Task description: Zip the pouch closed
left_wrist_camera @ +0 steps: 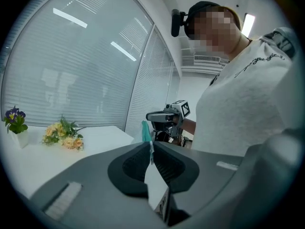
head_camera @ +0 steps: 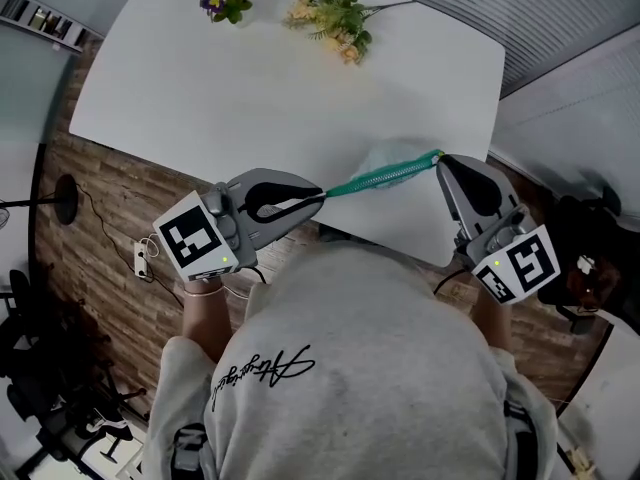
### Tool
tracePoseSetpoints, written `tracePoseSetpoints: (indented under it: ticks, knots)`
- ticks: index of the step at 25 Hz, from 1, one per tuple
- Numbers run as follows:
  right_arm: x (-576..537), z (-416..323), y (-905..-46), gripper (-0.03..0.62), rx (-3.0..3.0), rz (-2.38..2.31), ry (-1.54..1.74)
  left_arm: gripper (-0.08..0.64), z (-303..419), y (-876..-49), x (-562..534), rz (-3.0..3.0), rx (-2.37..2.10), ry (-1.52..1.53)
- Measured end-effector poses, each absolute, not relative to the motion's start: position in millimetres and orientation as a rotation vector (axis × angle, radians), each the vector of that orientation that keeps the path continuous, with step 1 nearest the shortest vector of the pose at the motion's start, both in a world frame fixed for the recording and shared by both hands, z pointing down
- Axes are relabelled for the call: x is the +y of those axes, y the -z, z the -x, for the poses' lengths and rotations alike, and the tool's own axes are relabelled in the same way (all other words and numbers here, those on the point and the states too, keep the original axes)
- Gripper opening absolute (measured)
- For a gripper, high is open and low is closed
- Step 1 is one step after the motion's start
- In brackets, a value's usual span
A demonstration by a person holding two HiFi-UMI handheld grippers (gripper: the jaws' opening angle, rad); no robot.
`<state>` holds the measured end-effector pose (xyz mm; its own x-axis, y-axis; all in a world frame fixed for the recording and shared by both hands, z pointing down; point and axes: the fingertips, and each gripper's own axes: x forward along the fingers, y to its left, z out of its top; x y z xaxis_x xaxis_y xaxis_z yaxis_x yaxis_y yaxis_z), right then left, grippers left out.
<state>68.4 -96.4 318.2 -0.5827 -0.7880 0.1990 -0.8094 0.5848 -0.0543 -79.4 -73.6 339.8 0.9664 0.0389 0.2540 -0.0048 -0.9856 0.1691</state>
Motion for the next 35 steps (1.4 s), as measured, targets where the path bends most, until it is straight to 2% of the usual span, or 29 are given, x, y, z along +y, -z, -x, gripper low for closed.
tracePoseSetpoints:
  ticks: [21,35]
  knots:
    - [-192.9,-65.6,-377.0,0.008,-2.607,-1.394,-0.265,0.025,79.9,-391.8,-147.2,-2.935,-0.519,-0.479]
    - [-225.4,-53.9,-443.5,0.008,-2.518,-1.292,-0.375,0.034,87.7,-450.3,-190.9,-2.809,-0.763,-0.711]
